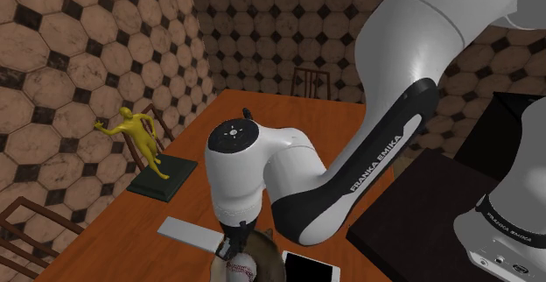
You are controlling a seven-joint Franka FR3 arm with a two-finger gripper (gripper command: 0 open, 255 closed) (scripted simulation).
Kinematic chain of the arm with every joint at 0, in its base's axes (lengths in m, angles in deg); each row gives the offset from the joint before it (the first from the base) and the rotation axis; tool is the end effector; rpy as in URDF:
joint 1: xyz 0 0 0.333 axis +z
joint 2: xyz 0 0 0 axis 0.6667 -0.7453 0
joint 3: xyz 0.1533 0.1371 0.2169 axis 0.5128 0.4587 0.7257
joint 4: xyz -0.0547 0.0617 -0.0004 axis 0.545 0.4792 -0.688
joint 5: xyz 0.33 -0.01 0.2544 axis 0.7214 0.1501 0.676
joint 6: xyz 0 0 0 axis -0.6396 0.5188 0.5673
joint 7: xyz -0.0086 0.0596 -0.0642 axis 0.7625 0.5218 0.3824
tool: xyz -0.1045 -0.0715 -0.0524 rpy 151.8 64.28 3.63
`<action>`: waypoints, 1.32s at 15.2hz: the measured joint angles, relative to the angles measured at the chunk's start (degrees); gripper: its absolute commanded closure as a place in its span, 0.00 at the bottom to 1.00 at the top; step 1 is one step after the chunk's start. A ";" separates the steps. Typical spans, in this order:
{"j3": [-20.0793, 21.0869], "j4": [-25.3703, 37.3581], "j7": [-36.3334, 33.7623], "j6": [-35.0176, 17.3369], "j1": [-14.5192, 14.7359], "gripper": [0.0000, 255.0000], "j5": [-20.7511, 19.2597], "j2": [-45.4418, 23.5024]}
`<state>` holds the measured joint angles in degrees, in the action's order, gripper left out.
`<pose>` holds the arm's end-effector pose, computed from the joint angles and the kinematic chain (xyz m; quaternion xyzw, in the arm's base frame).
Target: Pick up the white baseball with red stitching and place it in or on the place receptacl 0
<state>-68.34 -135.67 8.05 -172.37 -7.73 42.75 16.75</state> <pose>0.3608 0.5203 0.1878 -0.9759 -0.2095 -0.0505 0.0342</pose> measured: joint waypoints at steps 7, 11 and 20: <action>0.10 -0.11 0.11 0.67 0.04 0.00 0.10 -0.26; -1.63 -5.40 -4.12 -7.17 4.85 0.00 -7.23 3.04; -6.59 -5.38 -10.43 -14.31 10.71 0.00 -16.86 -1.22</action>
<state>-74.93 -141.05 -2.38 -186.68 2.98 25.89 15.54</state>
